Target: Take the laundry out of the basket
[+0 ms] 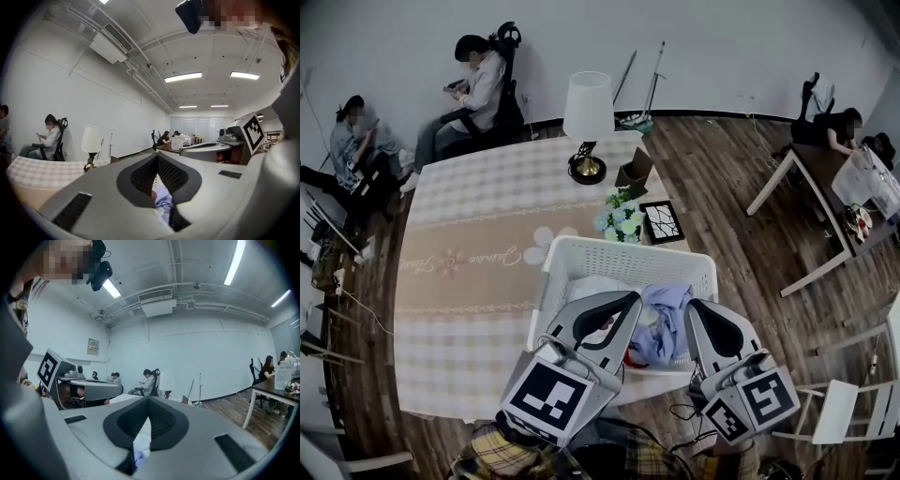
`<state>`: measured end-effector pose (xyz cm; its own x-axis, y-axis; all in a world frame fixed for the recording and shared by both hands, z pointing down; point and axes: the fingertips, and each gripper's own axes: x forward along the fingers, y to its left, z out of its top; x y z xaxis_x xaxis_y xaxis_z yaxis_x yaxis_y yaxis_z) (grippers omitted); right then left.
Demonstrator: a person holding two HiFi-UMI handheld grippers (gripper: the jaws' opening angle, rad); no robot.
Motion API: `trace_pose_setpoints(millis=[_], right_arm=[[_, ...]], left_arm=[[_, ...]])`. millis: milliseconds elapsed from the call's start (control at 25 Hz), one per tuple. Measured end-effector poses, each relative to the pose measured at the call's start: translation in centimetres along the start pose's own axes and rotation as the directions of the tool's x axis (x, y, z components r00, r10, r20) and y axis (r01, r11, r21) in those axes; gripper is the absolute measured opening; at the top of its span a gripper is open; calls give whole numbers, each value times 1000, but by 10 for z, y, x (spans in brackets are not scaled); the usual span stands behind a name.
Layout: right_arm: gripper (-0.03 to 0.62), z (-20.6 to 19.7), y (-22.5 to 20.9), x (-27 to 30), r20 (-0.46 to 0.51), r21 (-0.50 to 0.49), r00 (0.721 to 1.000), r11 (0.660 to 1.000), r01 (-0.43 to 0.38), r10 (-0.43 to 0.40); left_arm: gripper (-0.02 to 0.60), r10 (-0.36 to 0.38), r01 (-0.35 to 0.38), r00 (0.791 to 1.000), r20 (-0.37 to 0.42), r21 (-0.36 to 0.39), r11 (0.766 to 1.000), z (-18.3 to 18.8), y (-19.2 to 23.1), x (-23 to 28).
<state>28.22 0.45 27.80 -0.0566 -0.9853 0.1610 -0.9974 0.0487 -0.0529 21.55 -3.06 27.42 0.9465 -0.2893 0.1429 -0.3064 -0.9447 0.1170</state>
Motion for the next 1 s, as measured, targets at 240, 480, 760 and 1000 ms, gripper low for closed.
trace_pose_setpoints(millis=[240,480,760,1000], right_arm=[[18,-14,-7,12,-82,-3,997,1000,-10,10],[52,-36,-4,25,-241,-80,965,989,-124,102],[177,-74,-3,38,-467,-173,860,933,-316,205],[236,-105,-6,52,-614,-210,751,867,-453,244]], left_arm=[[41,-67,69,997,-48,43,997,-17,9,18],[78,-136,149,979,-154,77,986,-47,16,36],[153,-221,257,926,-307,83,963,-85,18,50],[185,-270,345,860,-433,105,933,-118,12,60]])
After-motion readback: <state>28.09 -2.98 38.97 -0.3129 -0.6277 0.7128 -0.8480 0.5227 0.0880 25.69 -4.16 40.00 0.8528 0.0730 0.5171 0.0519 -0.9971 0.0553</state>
